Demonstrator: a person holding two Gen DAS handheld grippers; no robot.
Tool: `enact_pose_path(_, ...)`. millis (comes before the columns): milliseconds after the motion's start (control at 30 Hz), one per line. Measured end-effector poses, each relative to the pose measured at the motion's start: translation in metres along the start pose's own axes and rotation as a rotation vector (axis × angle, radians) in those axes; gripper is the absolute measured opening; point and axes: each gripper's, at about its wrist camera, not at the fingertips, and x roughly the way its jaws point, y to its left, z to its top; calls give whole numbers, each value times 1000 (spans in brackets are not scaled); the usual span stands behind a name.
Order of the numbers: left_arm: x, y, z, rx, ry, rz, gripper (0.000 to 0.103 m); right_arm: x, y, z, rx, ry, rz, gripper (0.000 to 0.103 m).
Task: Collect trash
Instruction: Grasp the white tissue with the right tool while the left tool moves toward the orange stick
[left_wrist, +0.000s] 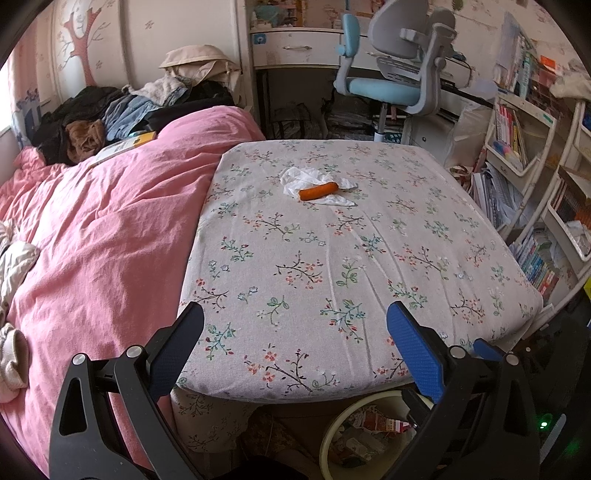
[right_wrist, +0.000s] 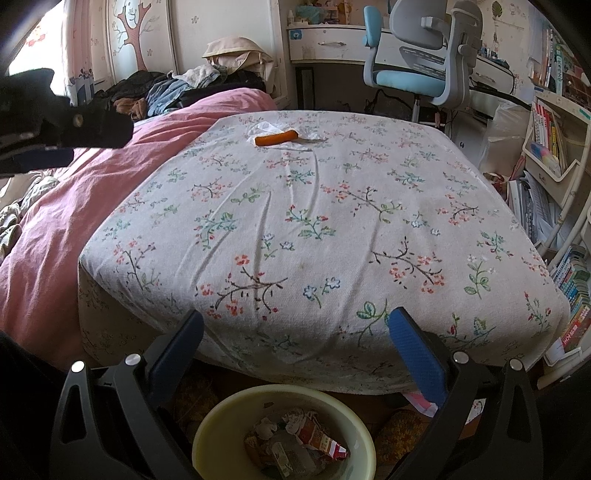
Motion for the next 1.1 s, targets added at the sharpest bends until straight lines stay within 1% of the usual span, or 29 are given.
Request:
enact_pose_path(133,1,22,2,-97,1,-3,96,-8,-2,10,8,-37,19,97)
enact_pose_path(300,17,61,1,-295,56,-40,96,-11,-2,36,-12,-87,56,97)
enact_pose_path(333,19,68,0,-334,64,-39,96,-10,-3,41,-16,-90,62,97)
enact_pose_path(467,28,84,-4,-418,75,-9,96,2,-7,68,-27,-91,90,97)
enact_pose_path(533,34,90,-6,-448,88,-1,96,13,-11,82,-18,-61,118,97)
enact_pose_path(633,42,92,-6,-461,101,28,96,32,-14,103,-19,-39,139,97)
enact_pose_path(733,52,87,-3,-433,115,62,96,51,-15,120,-34,-16,158,97)
enact_pose_path(867,62,80,1,-403,131,88,96,81,-18,145,-37,2,169,97)
enact_pose_path(900,65,78,4,-393,133,98,96,90,-18,152,-34,-4,172,97)
enact_pose_path(1100,85,74,24,-378,132,126,96,123,-17,172,-49,-25,193,97)
